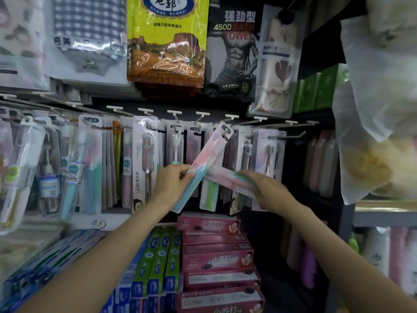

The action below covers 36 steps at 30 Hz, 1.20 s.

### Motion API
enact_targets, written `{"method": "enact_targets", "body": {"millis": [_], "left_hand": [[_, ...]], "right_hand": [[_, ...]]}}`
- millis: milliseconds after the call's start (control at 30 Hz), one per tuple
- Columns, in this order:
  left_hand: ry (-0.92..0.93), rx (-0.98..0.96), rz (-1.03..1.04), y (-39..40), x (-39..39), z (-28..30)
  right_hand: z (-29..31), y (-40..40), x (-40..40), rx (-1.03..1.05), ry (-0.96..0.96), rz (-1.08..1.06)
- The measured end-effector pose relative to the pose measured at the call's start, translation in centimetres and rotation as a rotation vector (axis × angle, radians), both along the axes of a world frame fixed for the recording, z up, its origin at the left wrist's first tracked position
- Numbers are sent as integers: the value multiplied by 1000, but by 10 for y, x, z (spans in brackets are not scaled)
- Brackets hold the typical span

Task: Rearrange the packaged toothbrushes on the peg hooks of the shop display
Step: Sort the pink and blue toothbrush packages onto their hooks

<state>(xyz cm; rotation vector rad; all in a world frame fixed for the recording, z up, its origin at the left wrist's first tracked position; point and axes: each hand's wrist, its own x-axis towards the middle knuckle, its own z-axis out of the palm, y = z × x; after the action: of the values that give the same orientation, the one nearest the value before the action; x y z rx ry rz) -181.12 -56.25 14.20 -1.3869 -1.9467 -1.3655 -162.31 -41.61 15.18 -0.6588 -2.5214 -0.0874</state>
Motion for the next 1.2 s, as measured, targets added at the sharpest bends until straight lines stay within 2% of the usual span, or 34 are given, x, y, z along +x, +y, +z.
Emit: {"method": "enact_targets", "body": {"millis": [67, 200, 333, 433, 533, 633, 767, 833, 967, 1067, 1200], "left_hand": [[-2, -9, -3, 2, 1, -1], [-12, -64, -4, 9, 7, -6], [-86, -48, -4, 23, 14, -11], [-104, -21, 32, 34, 18, -16], [-113, -25, 34, 37, 19, -18], [-86, -4, 15, 24, 18, -20], [203, 133, 93, -7, 10, -22], [245, 219, 221, -22, 3, -18], [6, 322, 412, -40, -16, -18], [-163, 250, 415, -45, -23, -18], [-284, 144, 394, -45, -27, -19]], "right_hand": [[-8, -3, -3, 110, -57, -67], [-11, -15, 14, 86, -45, -164], [-5, -28, 45, 223, -109, -270], [0, -39, 59, 268, -142, -272], [3, -48, 67, 297, -25, -215], [6, -57, 66, 91, 241, -81], [3, -60, 26, -112, 249, 27], [-2, -63, -1, -213, 304, 72], [-15, -71, -44, -366, 503, 130], [-21, -74, -62, -506, 611, 141], [-36, -78, -74, -517, 671, 127]]}}
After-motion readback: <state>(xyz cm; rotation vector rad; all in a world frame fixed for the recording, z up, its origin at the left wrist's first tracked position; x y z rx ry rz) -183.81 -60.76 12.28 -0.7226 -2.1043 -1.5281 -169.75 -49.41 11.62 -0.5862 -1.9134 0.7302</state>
